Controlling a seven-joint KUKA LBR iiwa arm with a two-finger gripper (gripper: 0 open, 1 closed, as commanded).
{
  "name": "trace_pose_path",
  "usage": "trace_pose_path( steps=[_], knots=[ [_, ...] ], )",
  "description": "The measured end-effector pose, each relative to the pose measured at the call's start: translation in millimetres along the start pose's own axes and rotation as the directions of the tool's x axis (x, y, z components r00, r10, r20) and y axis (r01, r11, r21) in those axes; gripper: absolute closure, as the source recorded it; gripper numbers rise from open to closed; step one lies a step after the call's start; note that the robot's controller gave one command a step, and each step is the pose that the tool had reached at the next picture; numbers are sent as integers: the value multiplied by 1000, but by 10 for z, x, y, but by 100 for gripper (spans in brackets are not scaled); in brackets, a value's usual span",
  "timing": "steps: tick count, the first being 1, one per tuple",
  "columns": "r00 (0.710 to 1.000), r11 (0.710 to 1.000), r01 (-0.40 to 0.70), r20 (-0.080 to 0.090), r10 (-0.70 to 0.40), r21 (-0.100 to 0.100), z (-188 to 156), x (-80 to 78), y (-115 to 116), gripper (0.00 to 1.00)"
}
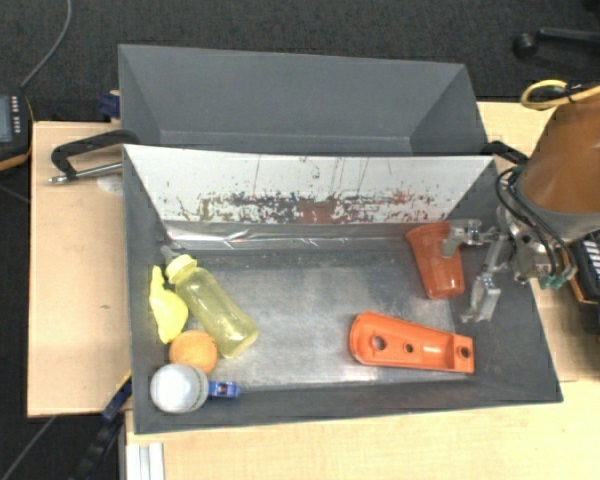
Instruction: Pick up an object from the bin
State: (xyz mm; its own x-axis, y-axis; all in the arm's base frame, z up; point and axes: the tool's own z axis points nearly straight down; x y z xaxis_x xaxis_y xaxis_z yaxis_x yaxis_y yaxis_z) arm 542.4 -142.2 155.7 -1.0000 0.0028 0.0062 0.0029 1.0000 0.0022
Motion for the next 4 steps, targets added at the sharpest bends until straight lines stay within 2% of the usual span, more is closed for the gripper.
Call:
trace_pose_path(
  steps=[1,2,3,4],
  knots=[
    [1000,1000,2,8,-2,2,-47,-19,5,0],
    [999,1000,31,8,-31,1,594,305,375,0],
    [997,997,77,9,-77,-1,851,343,343,0],
    [984,984,180,12,-180,4,850,251,656,0]
  ],
)
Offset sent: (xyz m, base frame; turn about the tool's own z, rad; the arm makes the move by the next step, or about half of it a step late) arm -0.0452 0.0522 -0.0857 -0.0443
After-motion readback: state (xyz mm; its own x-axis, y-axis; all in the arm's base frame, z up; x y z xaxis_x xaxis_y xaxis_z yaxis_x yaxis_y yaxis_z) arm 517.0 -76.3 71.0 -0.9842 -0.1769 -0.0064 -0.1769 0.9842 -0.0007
